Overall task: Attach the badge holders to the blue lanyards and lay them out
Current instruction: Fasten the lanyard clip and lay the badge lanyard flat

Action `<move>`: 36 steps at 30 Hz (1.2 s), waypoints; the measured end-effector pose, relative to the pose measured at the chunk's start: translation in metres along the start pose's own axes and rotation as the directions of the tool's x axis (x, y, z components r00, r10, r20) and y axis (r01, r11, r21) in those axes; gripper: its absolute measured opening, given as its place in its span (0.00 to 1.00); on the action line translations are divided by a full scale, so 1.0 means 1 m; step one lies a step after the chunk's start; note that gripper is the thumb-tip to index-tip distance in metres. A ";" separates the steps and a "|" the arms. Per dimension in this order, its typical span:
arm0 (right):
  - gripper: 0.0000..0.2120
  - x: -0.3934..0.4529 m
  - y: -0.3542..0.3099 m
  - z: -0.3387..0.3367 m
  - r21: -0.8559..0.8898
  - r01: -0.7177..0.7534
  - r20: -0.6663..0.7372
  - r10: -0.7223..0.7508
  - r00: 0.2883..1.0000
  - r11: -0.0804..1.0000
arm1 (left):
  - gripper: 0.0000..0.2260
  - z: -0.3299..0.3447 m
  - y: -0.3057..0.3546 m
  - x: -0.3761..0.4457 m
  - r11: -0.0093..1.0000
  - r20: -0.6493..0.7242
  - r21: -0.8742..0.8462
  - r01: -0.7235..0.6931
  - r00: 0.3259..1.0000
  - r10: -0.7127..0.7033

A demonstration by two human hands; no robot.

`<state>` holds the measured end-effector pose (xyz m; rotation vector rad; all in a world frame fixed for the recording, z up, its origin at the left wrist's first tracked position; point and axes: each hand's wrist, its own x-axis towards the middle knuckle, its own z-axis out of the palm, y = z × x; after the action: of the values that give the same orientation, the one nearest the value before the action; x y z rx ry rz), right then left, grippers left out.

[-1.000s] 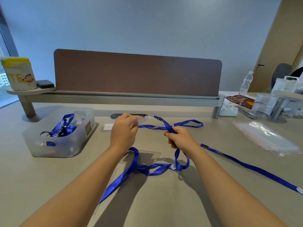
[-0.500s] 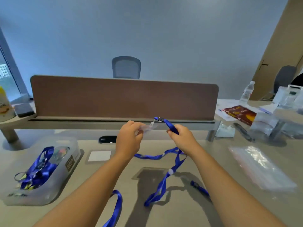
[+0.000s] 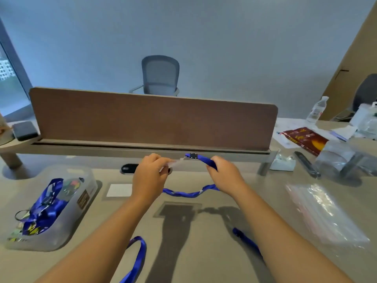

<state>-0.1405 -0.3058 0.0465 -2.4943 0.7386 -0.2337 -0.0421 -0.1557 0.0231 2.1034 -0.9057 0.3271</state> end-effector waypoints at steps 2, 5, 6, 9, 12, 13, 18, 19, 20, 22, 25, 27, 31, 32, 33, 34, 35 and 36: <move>0.09 0.001 0.009 0.040 -0.034 -0.028 0.088 0.031 0.996 0.999 | 0.08 0.009 -0.028 -0.020 0.997 0.050 0.072 0.013 0.999 -0.017; 0.07 -0.002 0.023 0.096 -0.073 -0.048 0.187 0.061 0.980 0.996 | 0.09 0.023 -0.067 -0.053 0.987 0.144 0.158 0.014 0.989 -0.037; 0.07 -0.004 0.026 0.113 -0.091 -0.054 0.215 0.073 0.974 0.994 | 0.12 0.025 -0.076 -0.064 0.982 0.185 0.181 0.048 0.979 -0.082; 0.10 -0.009 0.029 0.145 -0.096 -0.060 0.276 0.085 0.957 0.994 | 0.04 0.024 -0.100 -0.082 0.968 0.207 0.236 0.079 0.970 -0.130; 0.22 -0.014 0.030 0.163 -0.100 -0.010 0.261 0.036 0.965 0.995 | 0.12 0.024 -0.121 -0.092 0.915 0.315 0.401 0.030 0.934 -0.169; 0.24 -0.017 0.029 0.167 -0.157 0.031 0.241 0.008 0.971 0.987 | 0.12 0.024 -0.129 -0.094 0.889 0.335 0.457 0.011 0.924 -0.183; 0.25 -0.026 0.012 0.191 -0.314 0.177 0.298 -0.080 0.951 0.933 | 0.10 0.031 -0.148 -0.105 0.856 0.412 0.517 0.031 0.867 -0.280; 0.25 -0.028 0.010 0.196 -0.323 0.179 0.338 -0.063 0.939 0.929 | 0.13 0.033 -0.151 -0.108 0.857 0.434 0.514 0.043 0.849 -0.302; 0.26 -0.030 0.011 0.202 -0.332 0.170 0.375 -0.035 0.926 0.928 | 0.17 0.035 -0.153 -0.110 0.855 0.457 0.514 0.062 0.824 -0.334; 0.27 -0.035 0.017 0.211 -0.341 0.133 0.427 0.027 0.904 0.931 | 0.23 0.037 -0.158 -0.113 0.853 0.481 0.507 0.128 0.779 -0.402; 0.28 -0.034 0.030 0.219 -0.347 0.123 0.444 0.047 0.895 0.930 | 0.26 0.037 -0.168 -0.114 0.855 0.515 0.488 0.177 0.732 -0.446; 0.28 -0.025 0.037 0.221 -0.365 0.146 0.428 0.027 0.903 0.919 | 0.27 0.037 -0.176 -0.112 0.867 0.544 0.469 0.169 0.718 -0.434; 0.29 -0.002 0.047 0.212 -0.393 0.191 0.394 -0.023 0.919 0.900 | 0.33 0.035 -0.184 -0.110 0.874 0.559 0.469 0.125 0.724 -0.404; 0.29 0.001 0.047 0.210 -0.399 0.185 0.371 -0.026 0.928 0.898 | 0.35 0.034 -0.185 -0.110 0.874 0.556 0.472 0.120 0.728 -0.400; 0.29 0.001 0.046 0.208 -0.406 0.168 0.336 -0.024 0.941 0.898 | 0.36 0.034 -0.187 -0.110 0.872 0.556 0.475 0.118 0.728 -0.401; 0.30 -0.002 0.043 0.207 -0.415 0.143 0.298 -0.014 0.954 0.899 | 0.36 0.033 -0.188 -0.110 0.871 0.555 0.477 0.121 0.727 -0.405; 0.30 -0.008 0.040 0.207 -0.424 0.110 0.269 0.008 0.963 0.899 | 0.37 0.033 -0.189 -0.110 0.868 0.555 0.481 0.120 0.725 -0.408; 0.30 -0.014 0.036 0.210 -0.429 0.077 0.262 0.042 0.964 0.900 | 0.39 0.033 -0.191 -0.111 0.865 0.557 0.488 0.116 0.722 -0.411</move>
<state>-0.1053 -0.2320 -0.1505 -2.8738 0.7156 0.2932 0.0111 -0.0459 -0.1641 2.7947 -0.9344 -0.4502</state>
